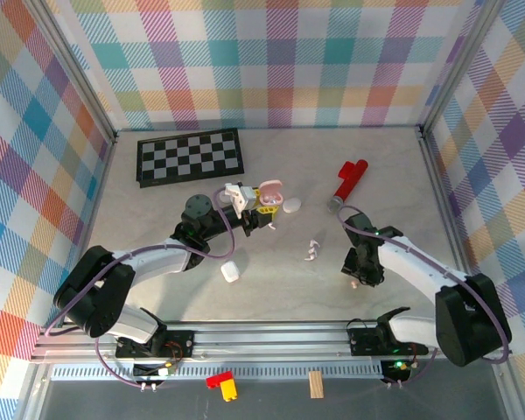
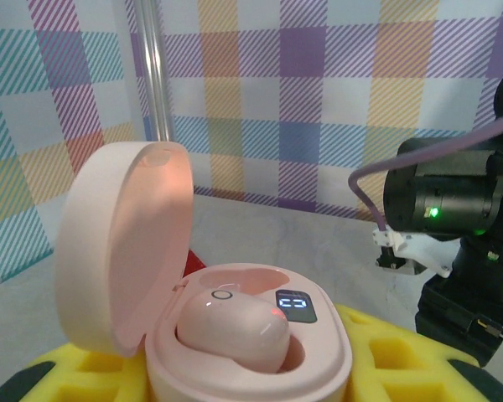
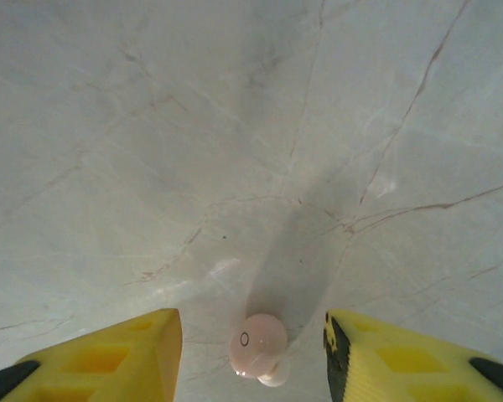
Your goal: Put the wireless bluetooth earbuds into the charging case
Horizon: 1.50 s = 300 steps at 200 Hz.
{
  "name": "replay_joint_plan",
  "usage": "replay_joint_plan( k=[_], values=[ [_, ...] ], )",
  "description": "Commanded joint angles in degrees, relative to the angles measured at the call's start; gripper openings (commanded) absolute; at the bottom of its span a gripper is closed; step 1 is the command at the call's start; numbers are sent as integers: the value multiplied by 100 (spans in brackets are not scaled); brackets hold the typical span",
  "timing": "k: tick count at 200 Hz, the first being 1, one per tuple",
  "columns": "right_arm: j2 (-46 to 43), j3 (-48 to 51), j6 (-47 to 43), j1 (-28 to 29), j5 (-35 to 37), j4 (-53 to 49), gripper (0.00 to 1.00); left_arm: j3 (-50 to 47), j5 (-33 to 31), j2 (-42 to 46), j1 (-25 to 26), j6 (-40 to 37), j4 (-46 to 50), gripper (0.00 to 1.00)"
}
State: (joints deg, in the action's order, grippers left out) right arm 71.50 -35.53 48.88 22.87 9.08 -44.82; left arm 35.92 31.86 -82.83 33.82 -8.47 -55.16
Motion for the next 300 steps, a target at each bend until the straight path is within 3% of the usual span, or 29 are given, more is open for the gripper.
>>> replay_joint_plan(
  k=[1, 26, 85, 137, 204, 236, 300],
  values=[
    [124, 115, 212, 0, -337, 201, 46, -15, 14, 161, -43, -120, -13, 25],
    [161, 159, 231, 7, -481, 204, 44, -24, 5, 149, -43, -120, -8, 25],
    [300, 133, 86, 7, -467, 302, 27, -95, -22, 227, -43, -146, 65, 26],
    [424, -318, -1015, 282, -731, 461, 19, -366, -275, 587, -176, -49, 299, 26],
    [1986, -1505, -2206, 1280, -1066, 630, 21, -991, -699, 1604, -506, 62, 875, 26],
    [2789, -2128, -2201, 1625, -752, 216, 20, -1100, -863, 2064, -550, -62, 1366, 26],
    [2848, -2463, -1948, 1703, -100, -420, 32, -1125, -937, 2225, -596, -119, 1562, 26]
  ],
)
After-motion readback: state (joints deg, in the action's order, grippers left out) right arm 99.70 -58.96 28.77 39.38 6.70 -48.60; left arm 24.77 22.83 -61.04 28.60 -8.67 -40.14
